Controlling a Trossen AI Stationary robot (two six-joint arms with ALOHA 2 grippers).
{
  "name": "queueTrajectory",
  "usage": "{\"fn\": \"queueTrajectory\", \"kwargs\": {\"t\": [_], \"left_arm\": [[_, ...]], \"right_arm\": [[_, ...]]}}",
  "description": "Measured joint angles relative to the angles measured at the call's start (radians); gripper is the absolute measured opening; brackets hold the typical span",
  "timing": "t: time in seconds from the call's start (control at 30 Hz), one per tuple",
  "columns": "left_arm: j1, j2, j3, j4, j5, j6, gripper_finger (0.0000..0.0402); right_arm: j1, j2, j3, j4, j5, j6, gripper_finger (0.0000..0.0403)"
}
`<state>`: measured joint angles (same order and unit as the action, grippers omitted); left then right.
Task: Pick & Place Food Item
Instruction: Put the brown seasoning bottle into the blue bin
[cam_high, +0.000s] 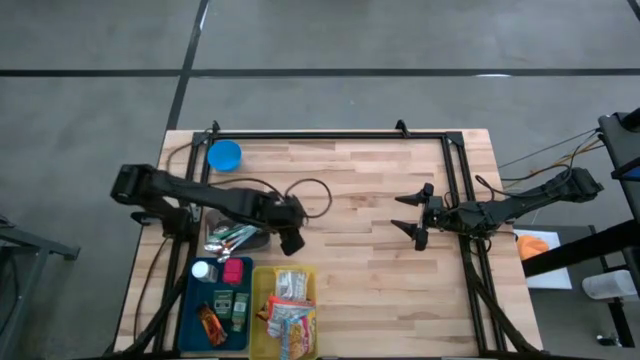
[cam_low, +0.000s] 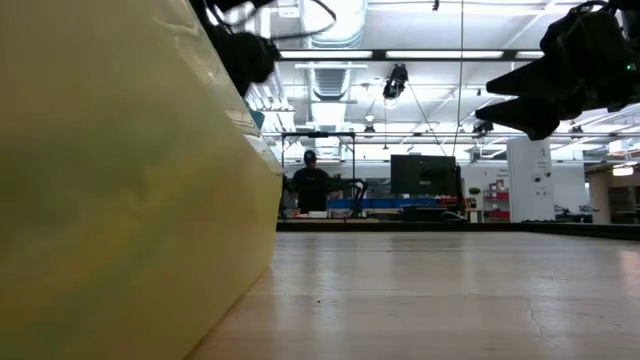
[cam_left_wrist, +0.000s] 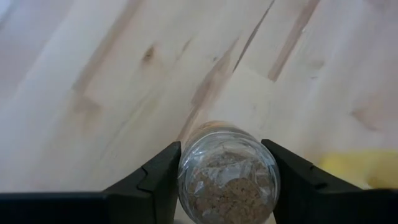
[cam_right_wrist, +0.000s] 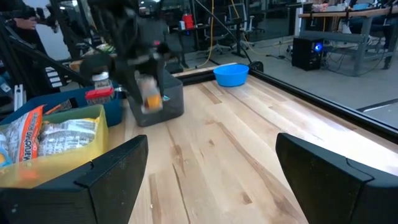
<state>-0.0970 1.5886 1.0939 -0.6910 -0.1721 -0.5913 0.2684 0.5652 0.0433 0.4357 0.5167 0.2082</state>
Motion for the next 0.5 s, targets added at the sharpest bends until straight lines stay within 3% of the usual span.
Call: {"fn": "queueTrajectory", "kwargs": {"t": [0.27,0.5], "left_arm": [[-0.045,-0.219,0.002,-0.187,-0.035,-0.219,0.0178],[-0.12,-0.318,0.025,-0.338,0.001,-0.479,0.0189]], "right_arm": [[0.0,0.0,0.0,-0.013,0.0,0.0,0.0351],[0.0,0.0,0.0,-0.013,0.0,0.0,0.0351]]}}
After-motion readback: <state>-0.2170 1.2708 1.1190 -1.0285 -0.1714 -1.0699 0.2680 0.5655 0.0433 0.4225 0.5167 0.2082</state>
